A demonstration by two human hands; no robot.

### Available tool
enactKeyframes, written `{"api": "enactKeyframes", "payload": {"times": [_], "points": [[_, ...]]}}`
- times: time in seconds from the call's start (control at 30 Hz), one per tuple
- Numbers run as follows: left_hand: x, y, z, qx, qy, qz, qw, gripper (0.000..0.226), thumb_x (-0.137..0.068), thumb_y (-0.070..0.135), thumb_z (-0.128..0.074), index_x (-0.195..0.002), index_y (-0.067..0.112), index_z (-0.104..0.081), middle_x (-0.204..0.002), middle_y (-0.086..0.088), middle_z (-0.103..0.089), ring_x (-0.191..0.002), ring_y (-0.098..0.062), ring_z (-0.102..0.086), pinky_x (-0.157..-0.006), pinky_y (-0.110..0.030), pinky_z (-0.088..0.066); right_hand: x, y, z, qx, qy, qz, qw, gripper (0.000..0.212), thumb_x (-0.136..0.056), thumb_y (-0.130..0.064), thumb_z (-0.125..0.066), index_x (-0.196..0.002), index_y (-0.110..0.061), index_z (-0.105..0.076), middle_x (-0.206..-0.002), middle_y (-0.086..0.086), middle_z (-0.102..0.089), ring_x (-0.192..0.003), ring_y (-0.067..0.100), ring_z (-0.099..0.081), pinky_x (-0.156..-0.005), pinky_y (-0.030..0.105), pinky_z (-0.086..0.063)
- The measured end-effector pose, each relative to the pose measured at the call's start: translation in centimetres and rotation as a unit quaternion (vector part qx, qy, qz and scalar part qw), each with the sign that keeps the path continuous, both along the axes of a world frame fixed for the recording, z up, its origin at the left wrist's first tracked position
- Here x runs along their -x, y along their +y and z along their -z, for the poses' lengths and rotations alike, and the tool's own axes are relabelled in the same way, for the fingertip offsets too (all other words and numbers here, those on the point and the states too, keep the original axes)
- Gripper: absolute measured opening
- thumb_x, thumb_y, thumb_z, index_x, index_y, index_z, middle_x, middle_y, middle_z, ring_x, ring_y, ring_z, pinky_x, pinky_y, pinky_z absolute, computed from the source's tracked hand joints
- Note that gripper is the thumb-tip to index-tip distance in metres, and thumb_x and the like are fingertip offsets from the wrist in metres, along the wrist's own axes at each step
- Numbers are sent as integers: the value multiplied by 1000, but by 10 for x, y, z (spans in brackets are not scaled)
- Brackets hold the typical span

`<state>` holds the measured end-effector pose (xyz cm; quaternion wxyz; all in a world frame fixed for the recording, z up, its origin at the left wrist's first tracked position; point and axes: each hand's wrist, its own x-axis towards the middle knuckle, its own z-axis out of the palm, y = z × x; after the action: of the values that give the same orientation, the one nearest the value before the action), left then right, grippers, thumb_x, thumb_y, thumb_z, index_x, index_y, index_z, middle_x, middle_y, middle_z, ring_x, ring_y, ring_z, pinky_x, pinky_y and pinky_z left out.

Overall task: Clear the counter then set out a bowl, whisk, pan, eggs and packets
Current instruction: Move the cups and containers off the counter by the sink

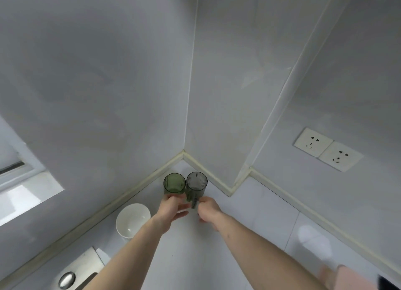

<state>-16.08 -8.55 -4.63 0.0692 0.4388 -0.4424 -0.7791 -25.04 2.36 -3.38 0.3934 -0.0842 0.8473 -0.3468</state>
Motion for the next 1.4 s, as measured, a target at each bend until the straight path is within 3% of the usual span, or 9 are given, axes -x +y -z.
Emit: {"api": "enactKeyframes", "payload": {"times": [0.07,0.2,0.27,0.47,0.73,0.83,0.93,1.07,1.4], "points": [[0,3,3,-6,-19,-4,1000,17,-95,-4,-48,-106,8,-52,-106,-11,-62,-91,-31,-70,-74,-41,-59,-1,-2,0,9,-16,10,1000,44,-95,-10,-35,-126,-18,-65,-112,9,-67,-91,26,-61,-79,37,-59],[12,1,16,-9,-40,-1,999,32,-93,-3,-46,-124,3,-48,-117,-22,-64,-84,-31,-71,-64,-37,-60,-2,-10,0,42,-69,59,995,30,-100,-10,-34,-110,-26,-58,-107,4,-62,-105,27,-63,-84,38,-59],[16,2,18,2,-45,-7,999,34,-93,-3,-44,-126,0,-48,-113,-23,-65,-79,-30,-69,-60,-35,-59,1,-13,6,65,-100,89,989,31,-101,-10,-35,-109,-24,-61,-98,1,-63,-94,22,-61,-83,36,-59],[16,-2,20,29,-58,-54,996,22,-93,-3,-42,-110,4,-52,-92,-17,-63,-73,-32,-64,-65,-37,-58,2,-19,19,84,-160,117,977,45,-91,1,-36,-114,-22,-67,-90,7,-63,-77,18,-55,-73,32,-59],[14,-14,15,89,-86,-85,989,10,-94,5,-45,-91,12,-50,-83,-13,-56,-66,-28,-55,-70,-39,-56,-6,-36,17,119,-209,218,946,26,-83,8,-45,-88,-9,-64,-85,10,-61,-77,23,-56,-60,30,-53],[12,-19,15,96,-87,-84,988,10,-94,6,-48,-88,13,-50,-83,-13,-55,-66,-27,-54,-70,-39,-56,-6,-35,18,126,-226,236,937,12,-82,-3,-55,-87,-9,-64,-83,7,-59,-73,21,-55,-57,27,-47],[13,-20,18,88,-82,-74,990,6,-95,10,-55,-88,10,-53,-79,-13,-53,-63,-26,-53,-69,-38,-56,-5,-26,20,130,-203,243,940,10,-87,-17,-66,-95,-12,-67,-82,5,-61,-67,18,-52,-53,25,-41],[17,-20,22,95,-76,-49,991,14,-94,17,-63,-101,6,-56,-84,-13,-59,-64,-24,-58,-64,-35,-55,-2,-2,20,146,-146,243,948,12,-96,-20,-63,-88,-12,-65,-53,1,-55,-48,14,-41,-49,26,-28],[-41,51,-18,174,-48,-42,983,20,-96,16,-63,-83,13,-49,-69,-11,-60,-66,-26,-57,-57,-31,-45,-52,108,-47,178,-56,191,964,16,-99,-27,-59,-89,-15,-64,-78,4,-67,-69,14,-56,-52,22,-37]]}}
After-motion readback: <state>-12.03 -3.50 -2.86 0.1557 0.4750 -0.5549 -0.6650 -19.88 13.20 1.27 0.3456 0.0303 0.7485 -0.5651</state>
